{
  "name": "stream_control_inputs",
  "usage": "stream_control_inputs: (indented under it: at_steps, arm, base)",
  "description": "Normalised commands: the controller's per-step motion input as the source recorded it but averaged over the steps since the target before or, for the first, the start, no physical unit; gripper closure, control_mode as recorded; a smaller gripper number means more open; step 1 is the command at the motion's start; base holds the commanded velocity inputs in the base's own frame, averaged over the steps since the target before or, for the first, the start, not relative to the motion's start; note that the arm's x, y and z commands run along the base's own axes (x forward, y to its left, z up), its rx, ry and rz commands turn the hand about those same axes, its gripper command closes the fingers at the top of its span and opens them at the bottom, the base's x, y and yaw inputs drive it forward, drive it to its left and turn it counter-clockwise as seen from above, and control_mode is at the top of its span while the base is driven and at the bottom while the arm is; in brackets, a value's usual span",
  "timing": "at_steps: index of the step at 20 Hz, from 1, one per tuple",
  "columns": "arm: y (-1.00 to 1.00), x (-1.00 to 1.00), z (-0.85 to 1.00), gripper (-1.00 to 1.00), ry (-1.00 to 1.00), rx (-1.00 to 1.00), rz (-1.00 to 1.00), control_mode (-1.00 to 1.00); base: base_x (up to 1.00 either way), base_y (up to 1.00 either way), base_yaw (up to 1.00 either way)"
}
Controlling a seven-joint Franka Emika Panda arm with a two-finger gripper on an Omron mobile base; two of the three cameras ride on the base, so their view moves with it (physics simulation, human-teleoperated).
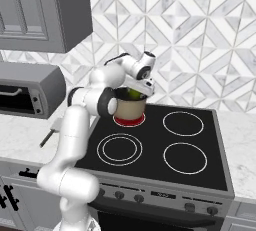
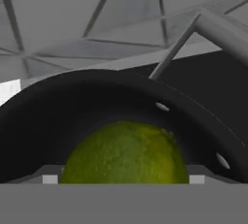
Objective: Put the lime and garlic in the pot. Retrieve the spatula and lightly stir the vegetables in the pot.
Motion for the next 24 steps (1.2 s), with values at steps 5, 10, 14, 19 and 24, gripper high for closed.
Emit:
stream_control_inputs:
  at_steps: [5,10,14,19,24]
  arm:
    - [0.58,-0.74,-0.10,-1.00,-0.01,-0.05,0.00,-1.00]
    - [0.46,-0.69,-0.11,-1.00,-0.01,-0.03,0.00,-1.00]
    - [0.00,-0.48,0.00,-1.00,-0.06,0.00,-0.01,-1.00]
    - [0.00,-0.56,0.03,-1.00,-0.13,0.00,-0.03,-1.00]
    - [0.22,-0.77,0.74,-1.00,-0.27,0.00,-0.02,-1.00]
  base:
    - [0.00,0.00,0.00]
    - [0.00,0.00,0.00]
    - [0.00,0.00,0.00]
    - [0.00,0.00,0.00]
    - [0.00,0.00,0.00]
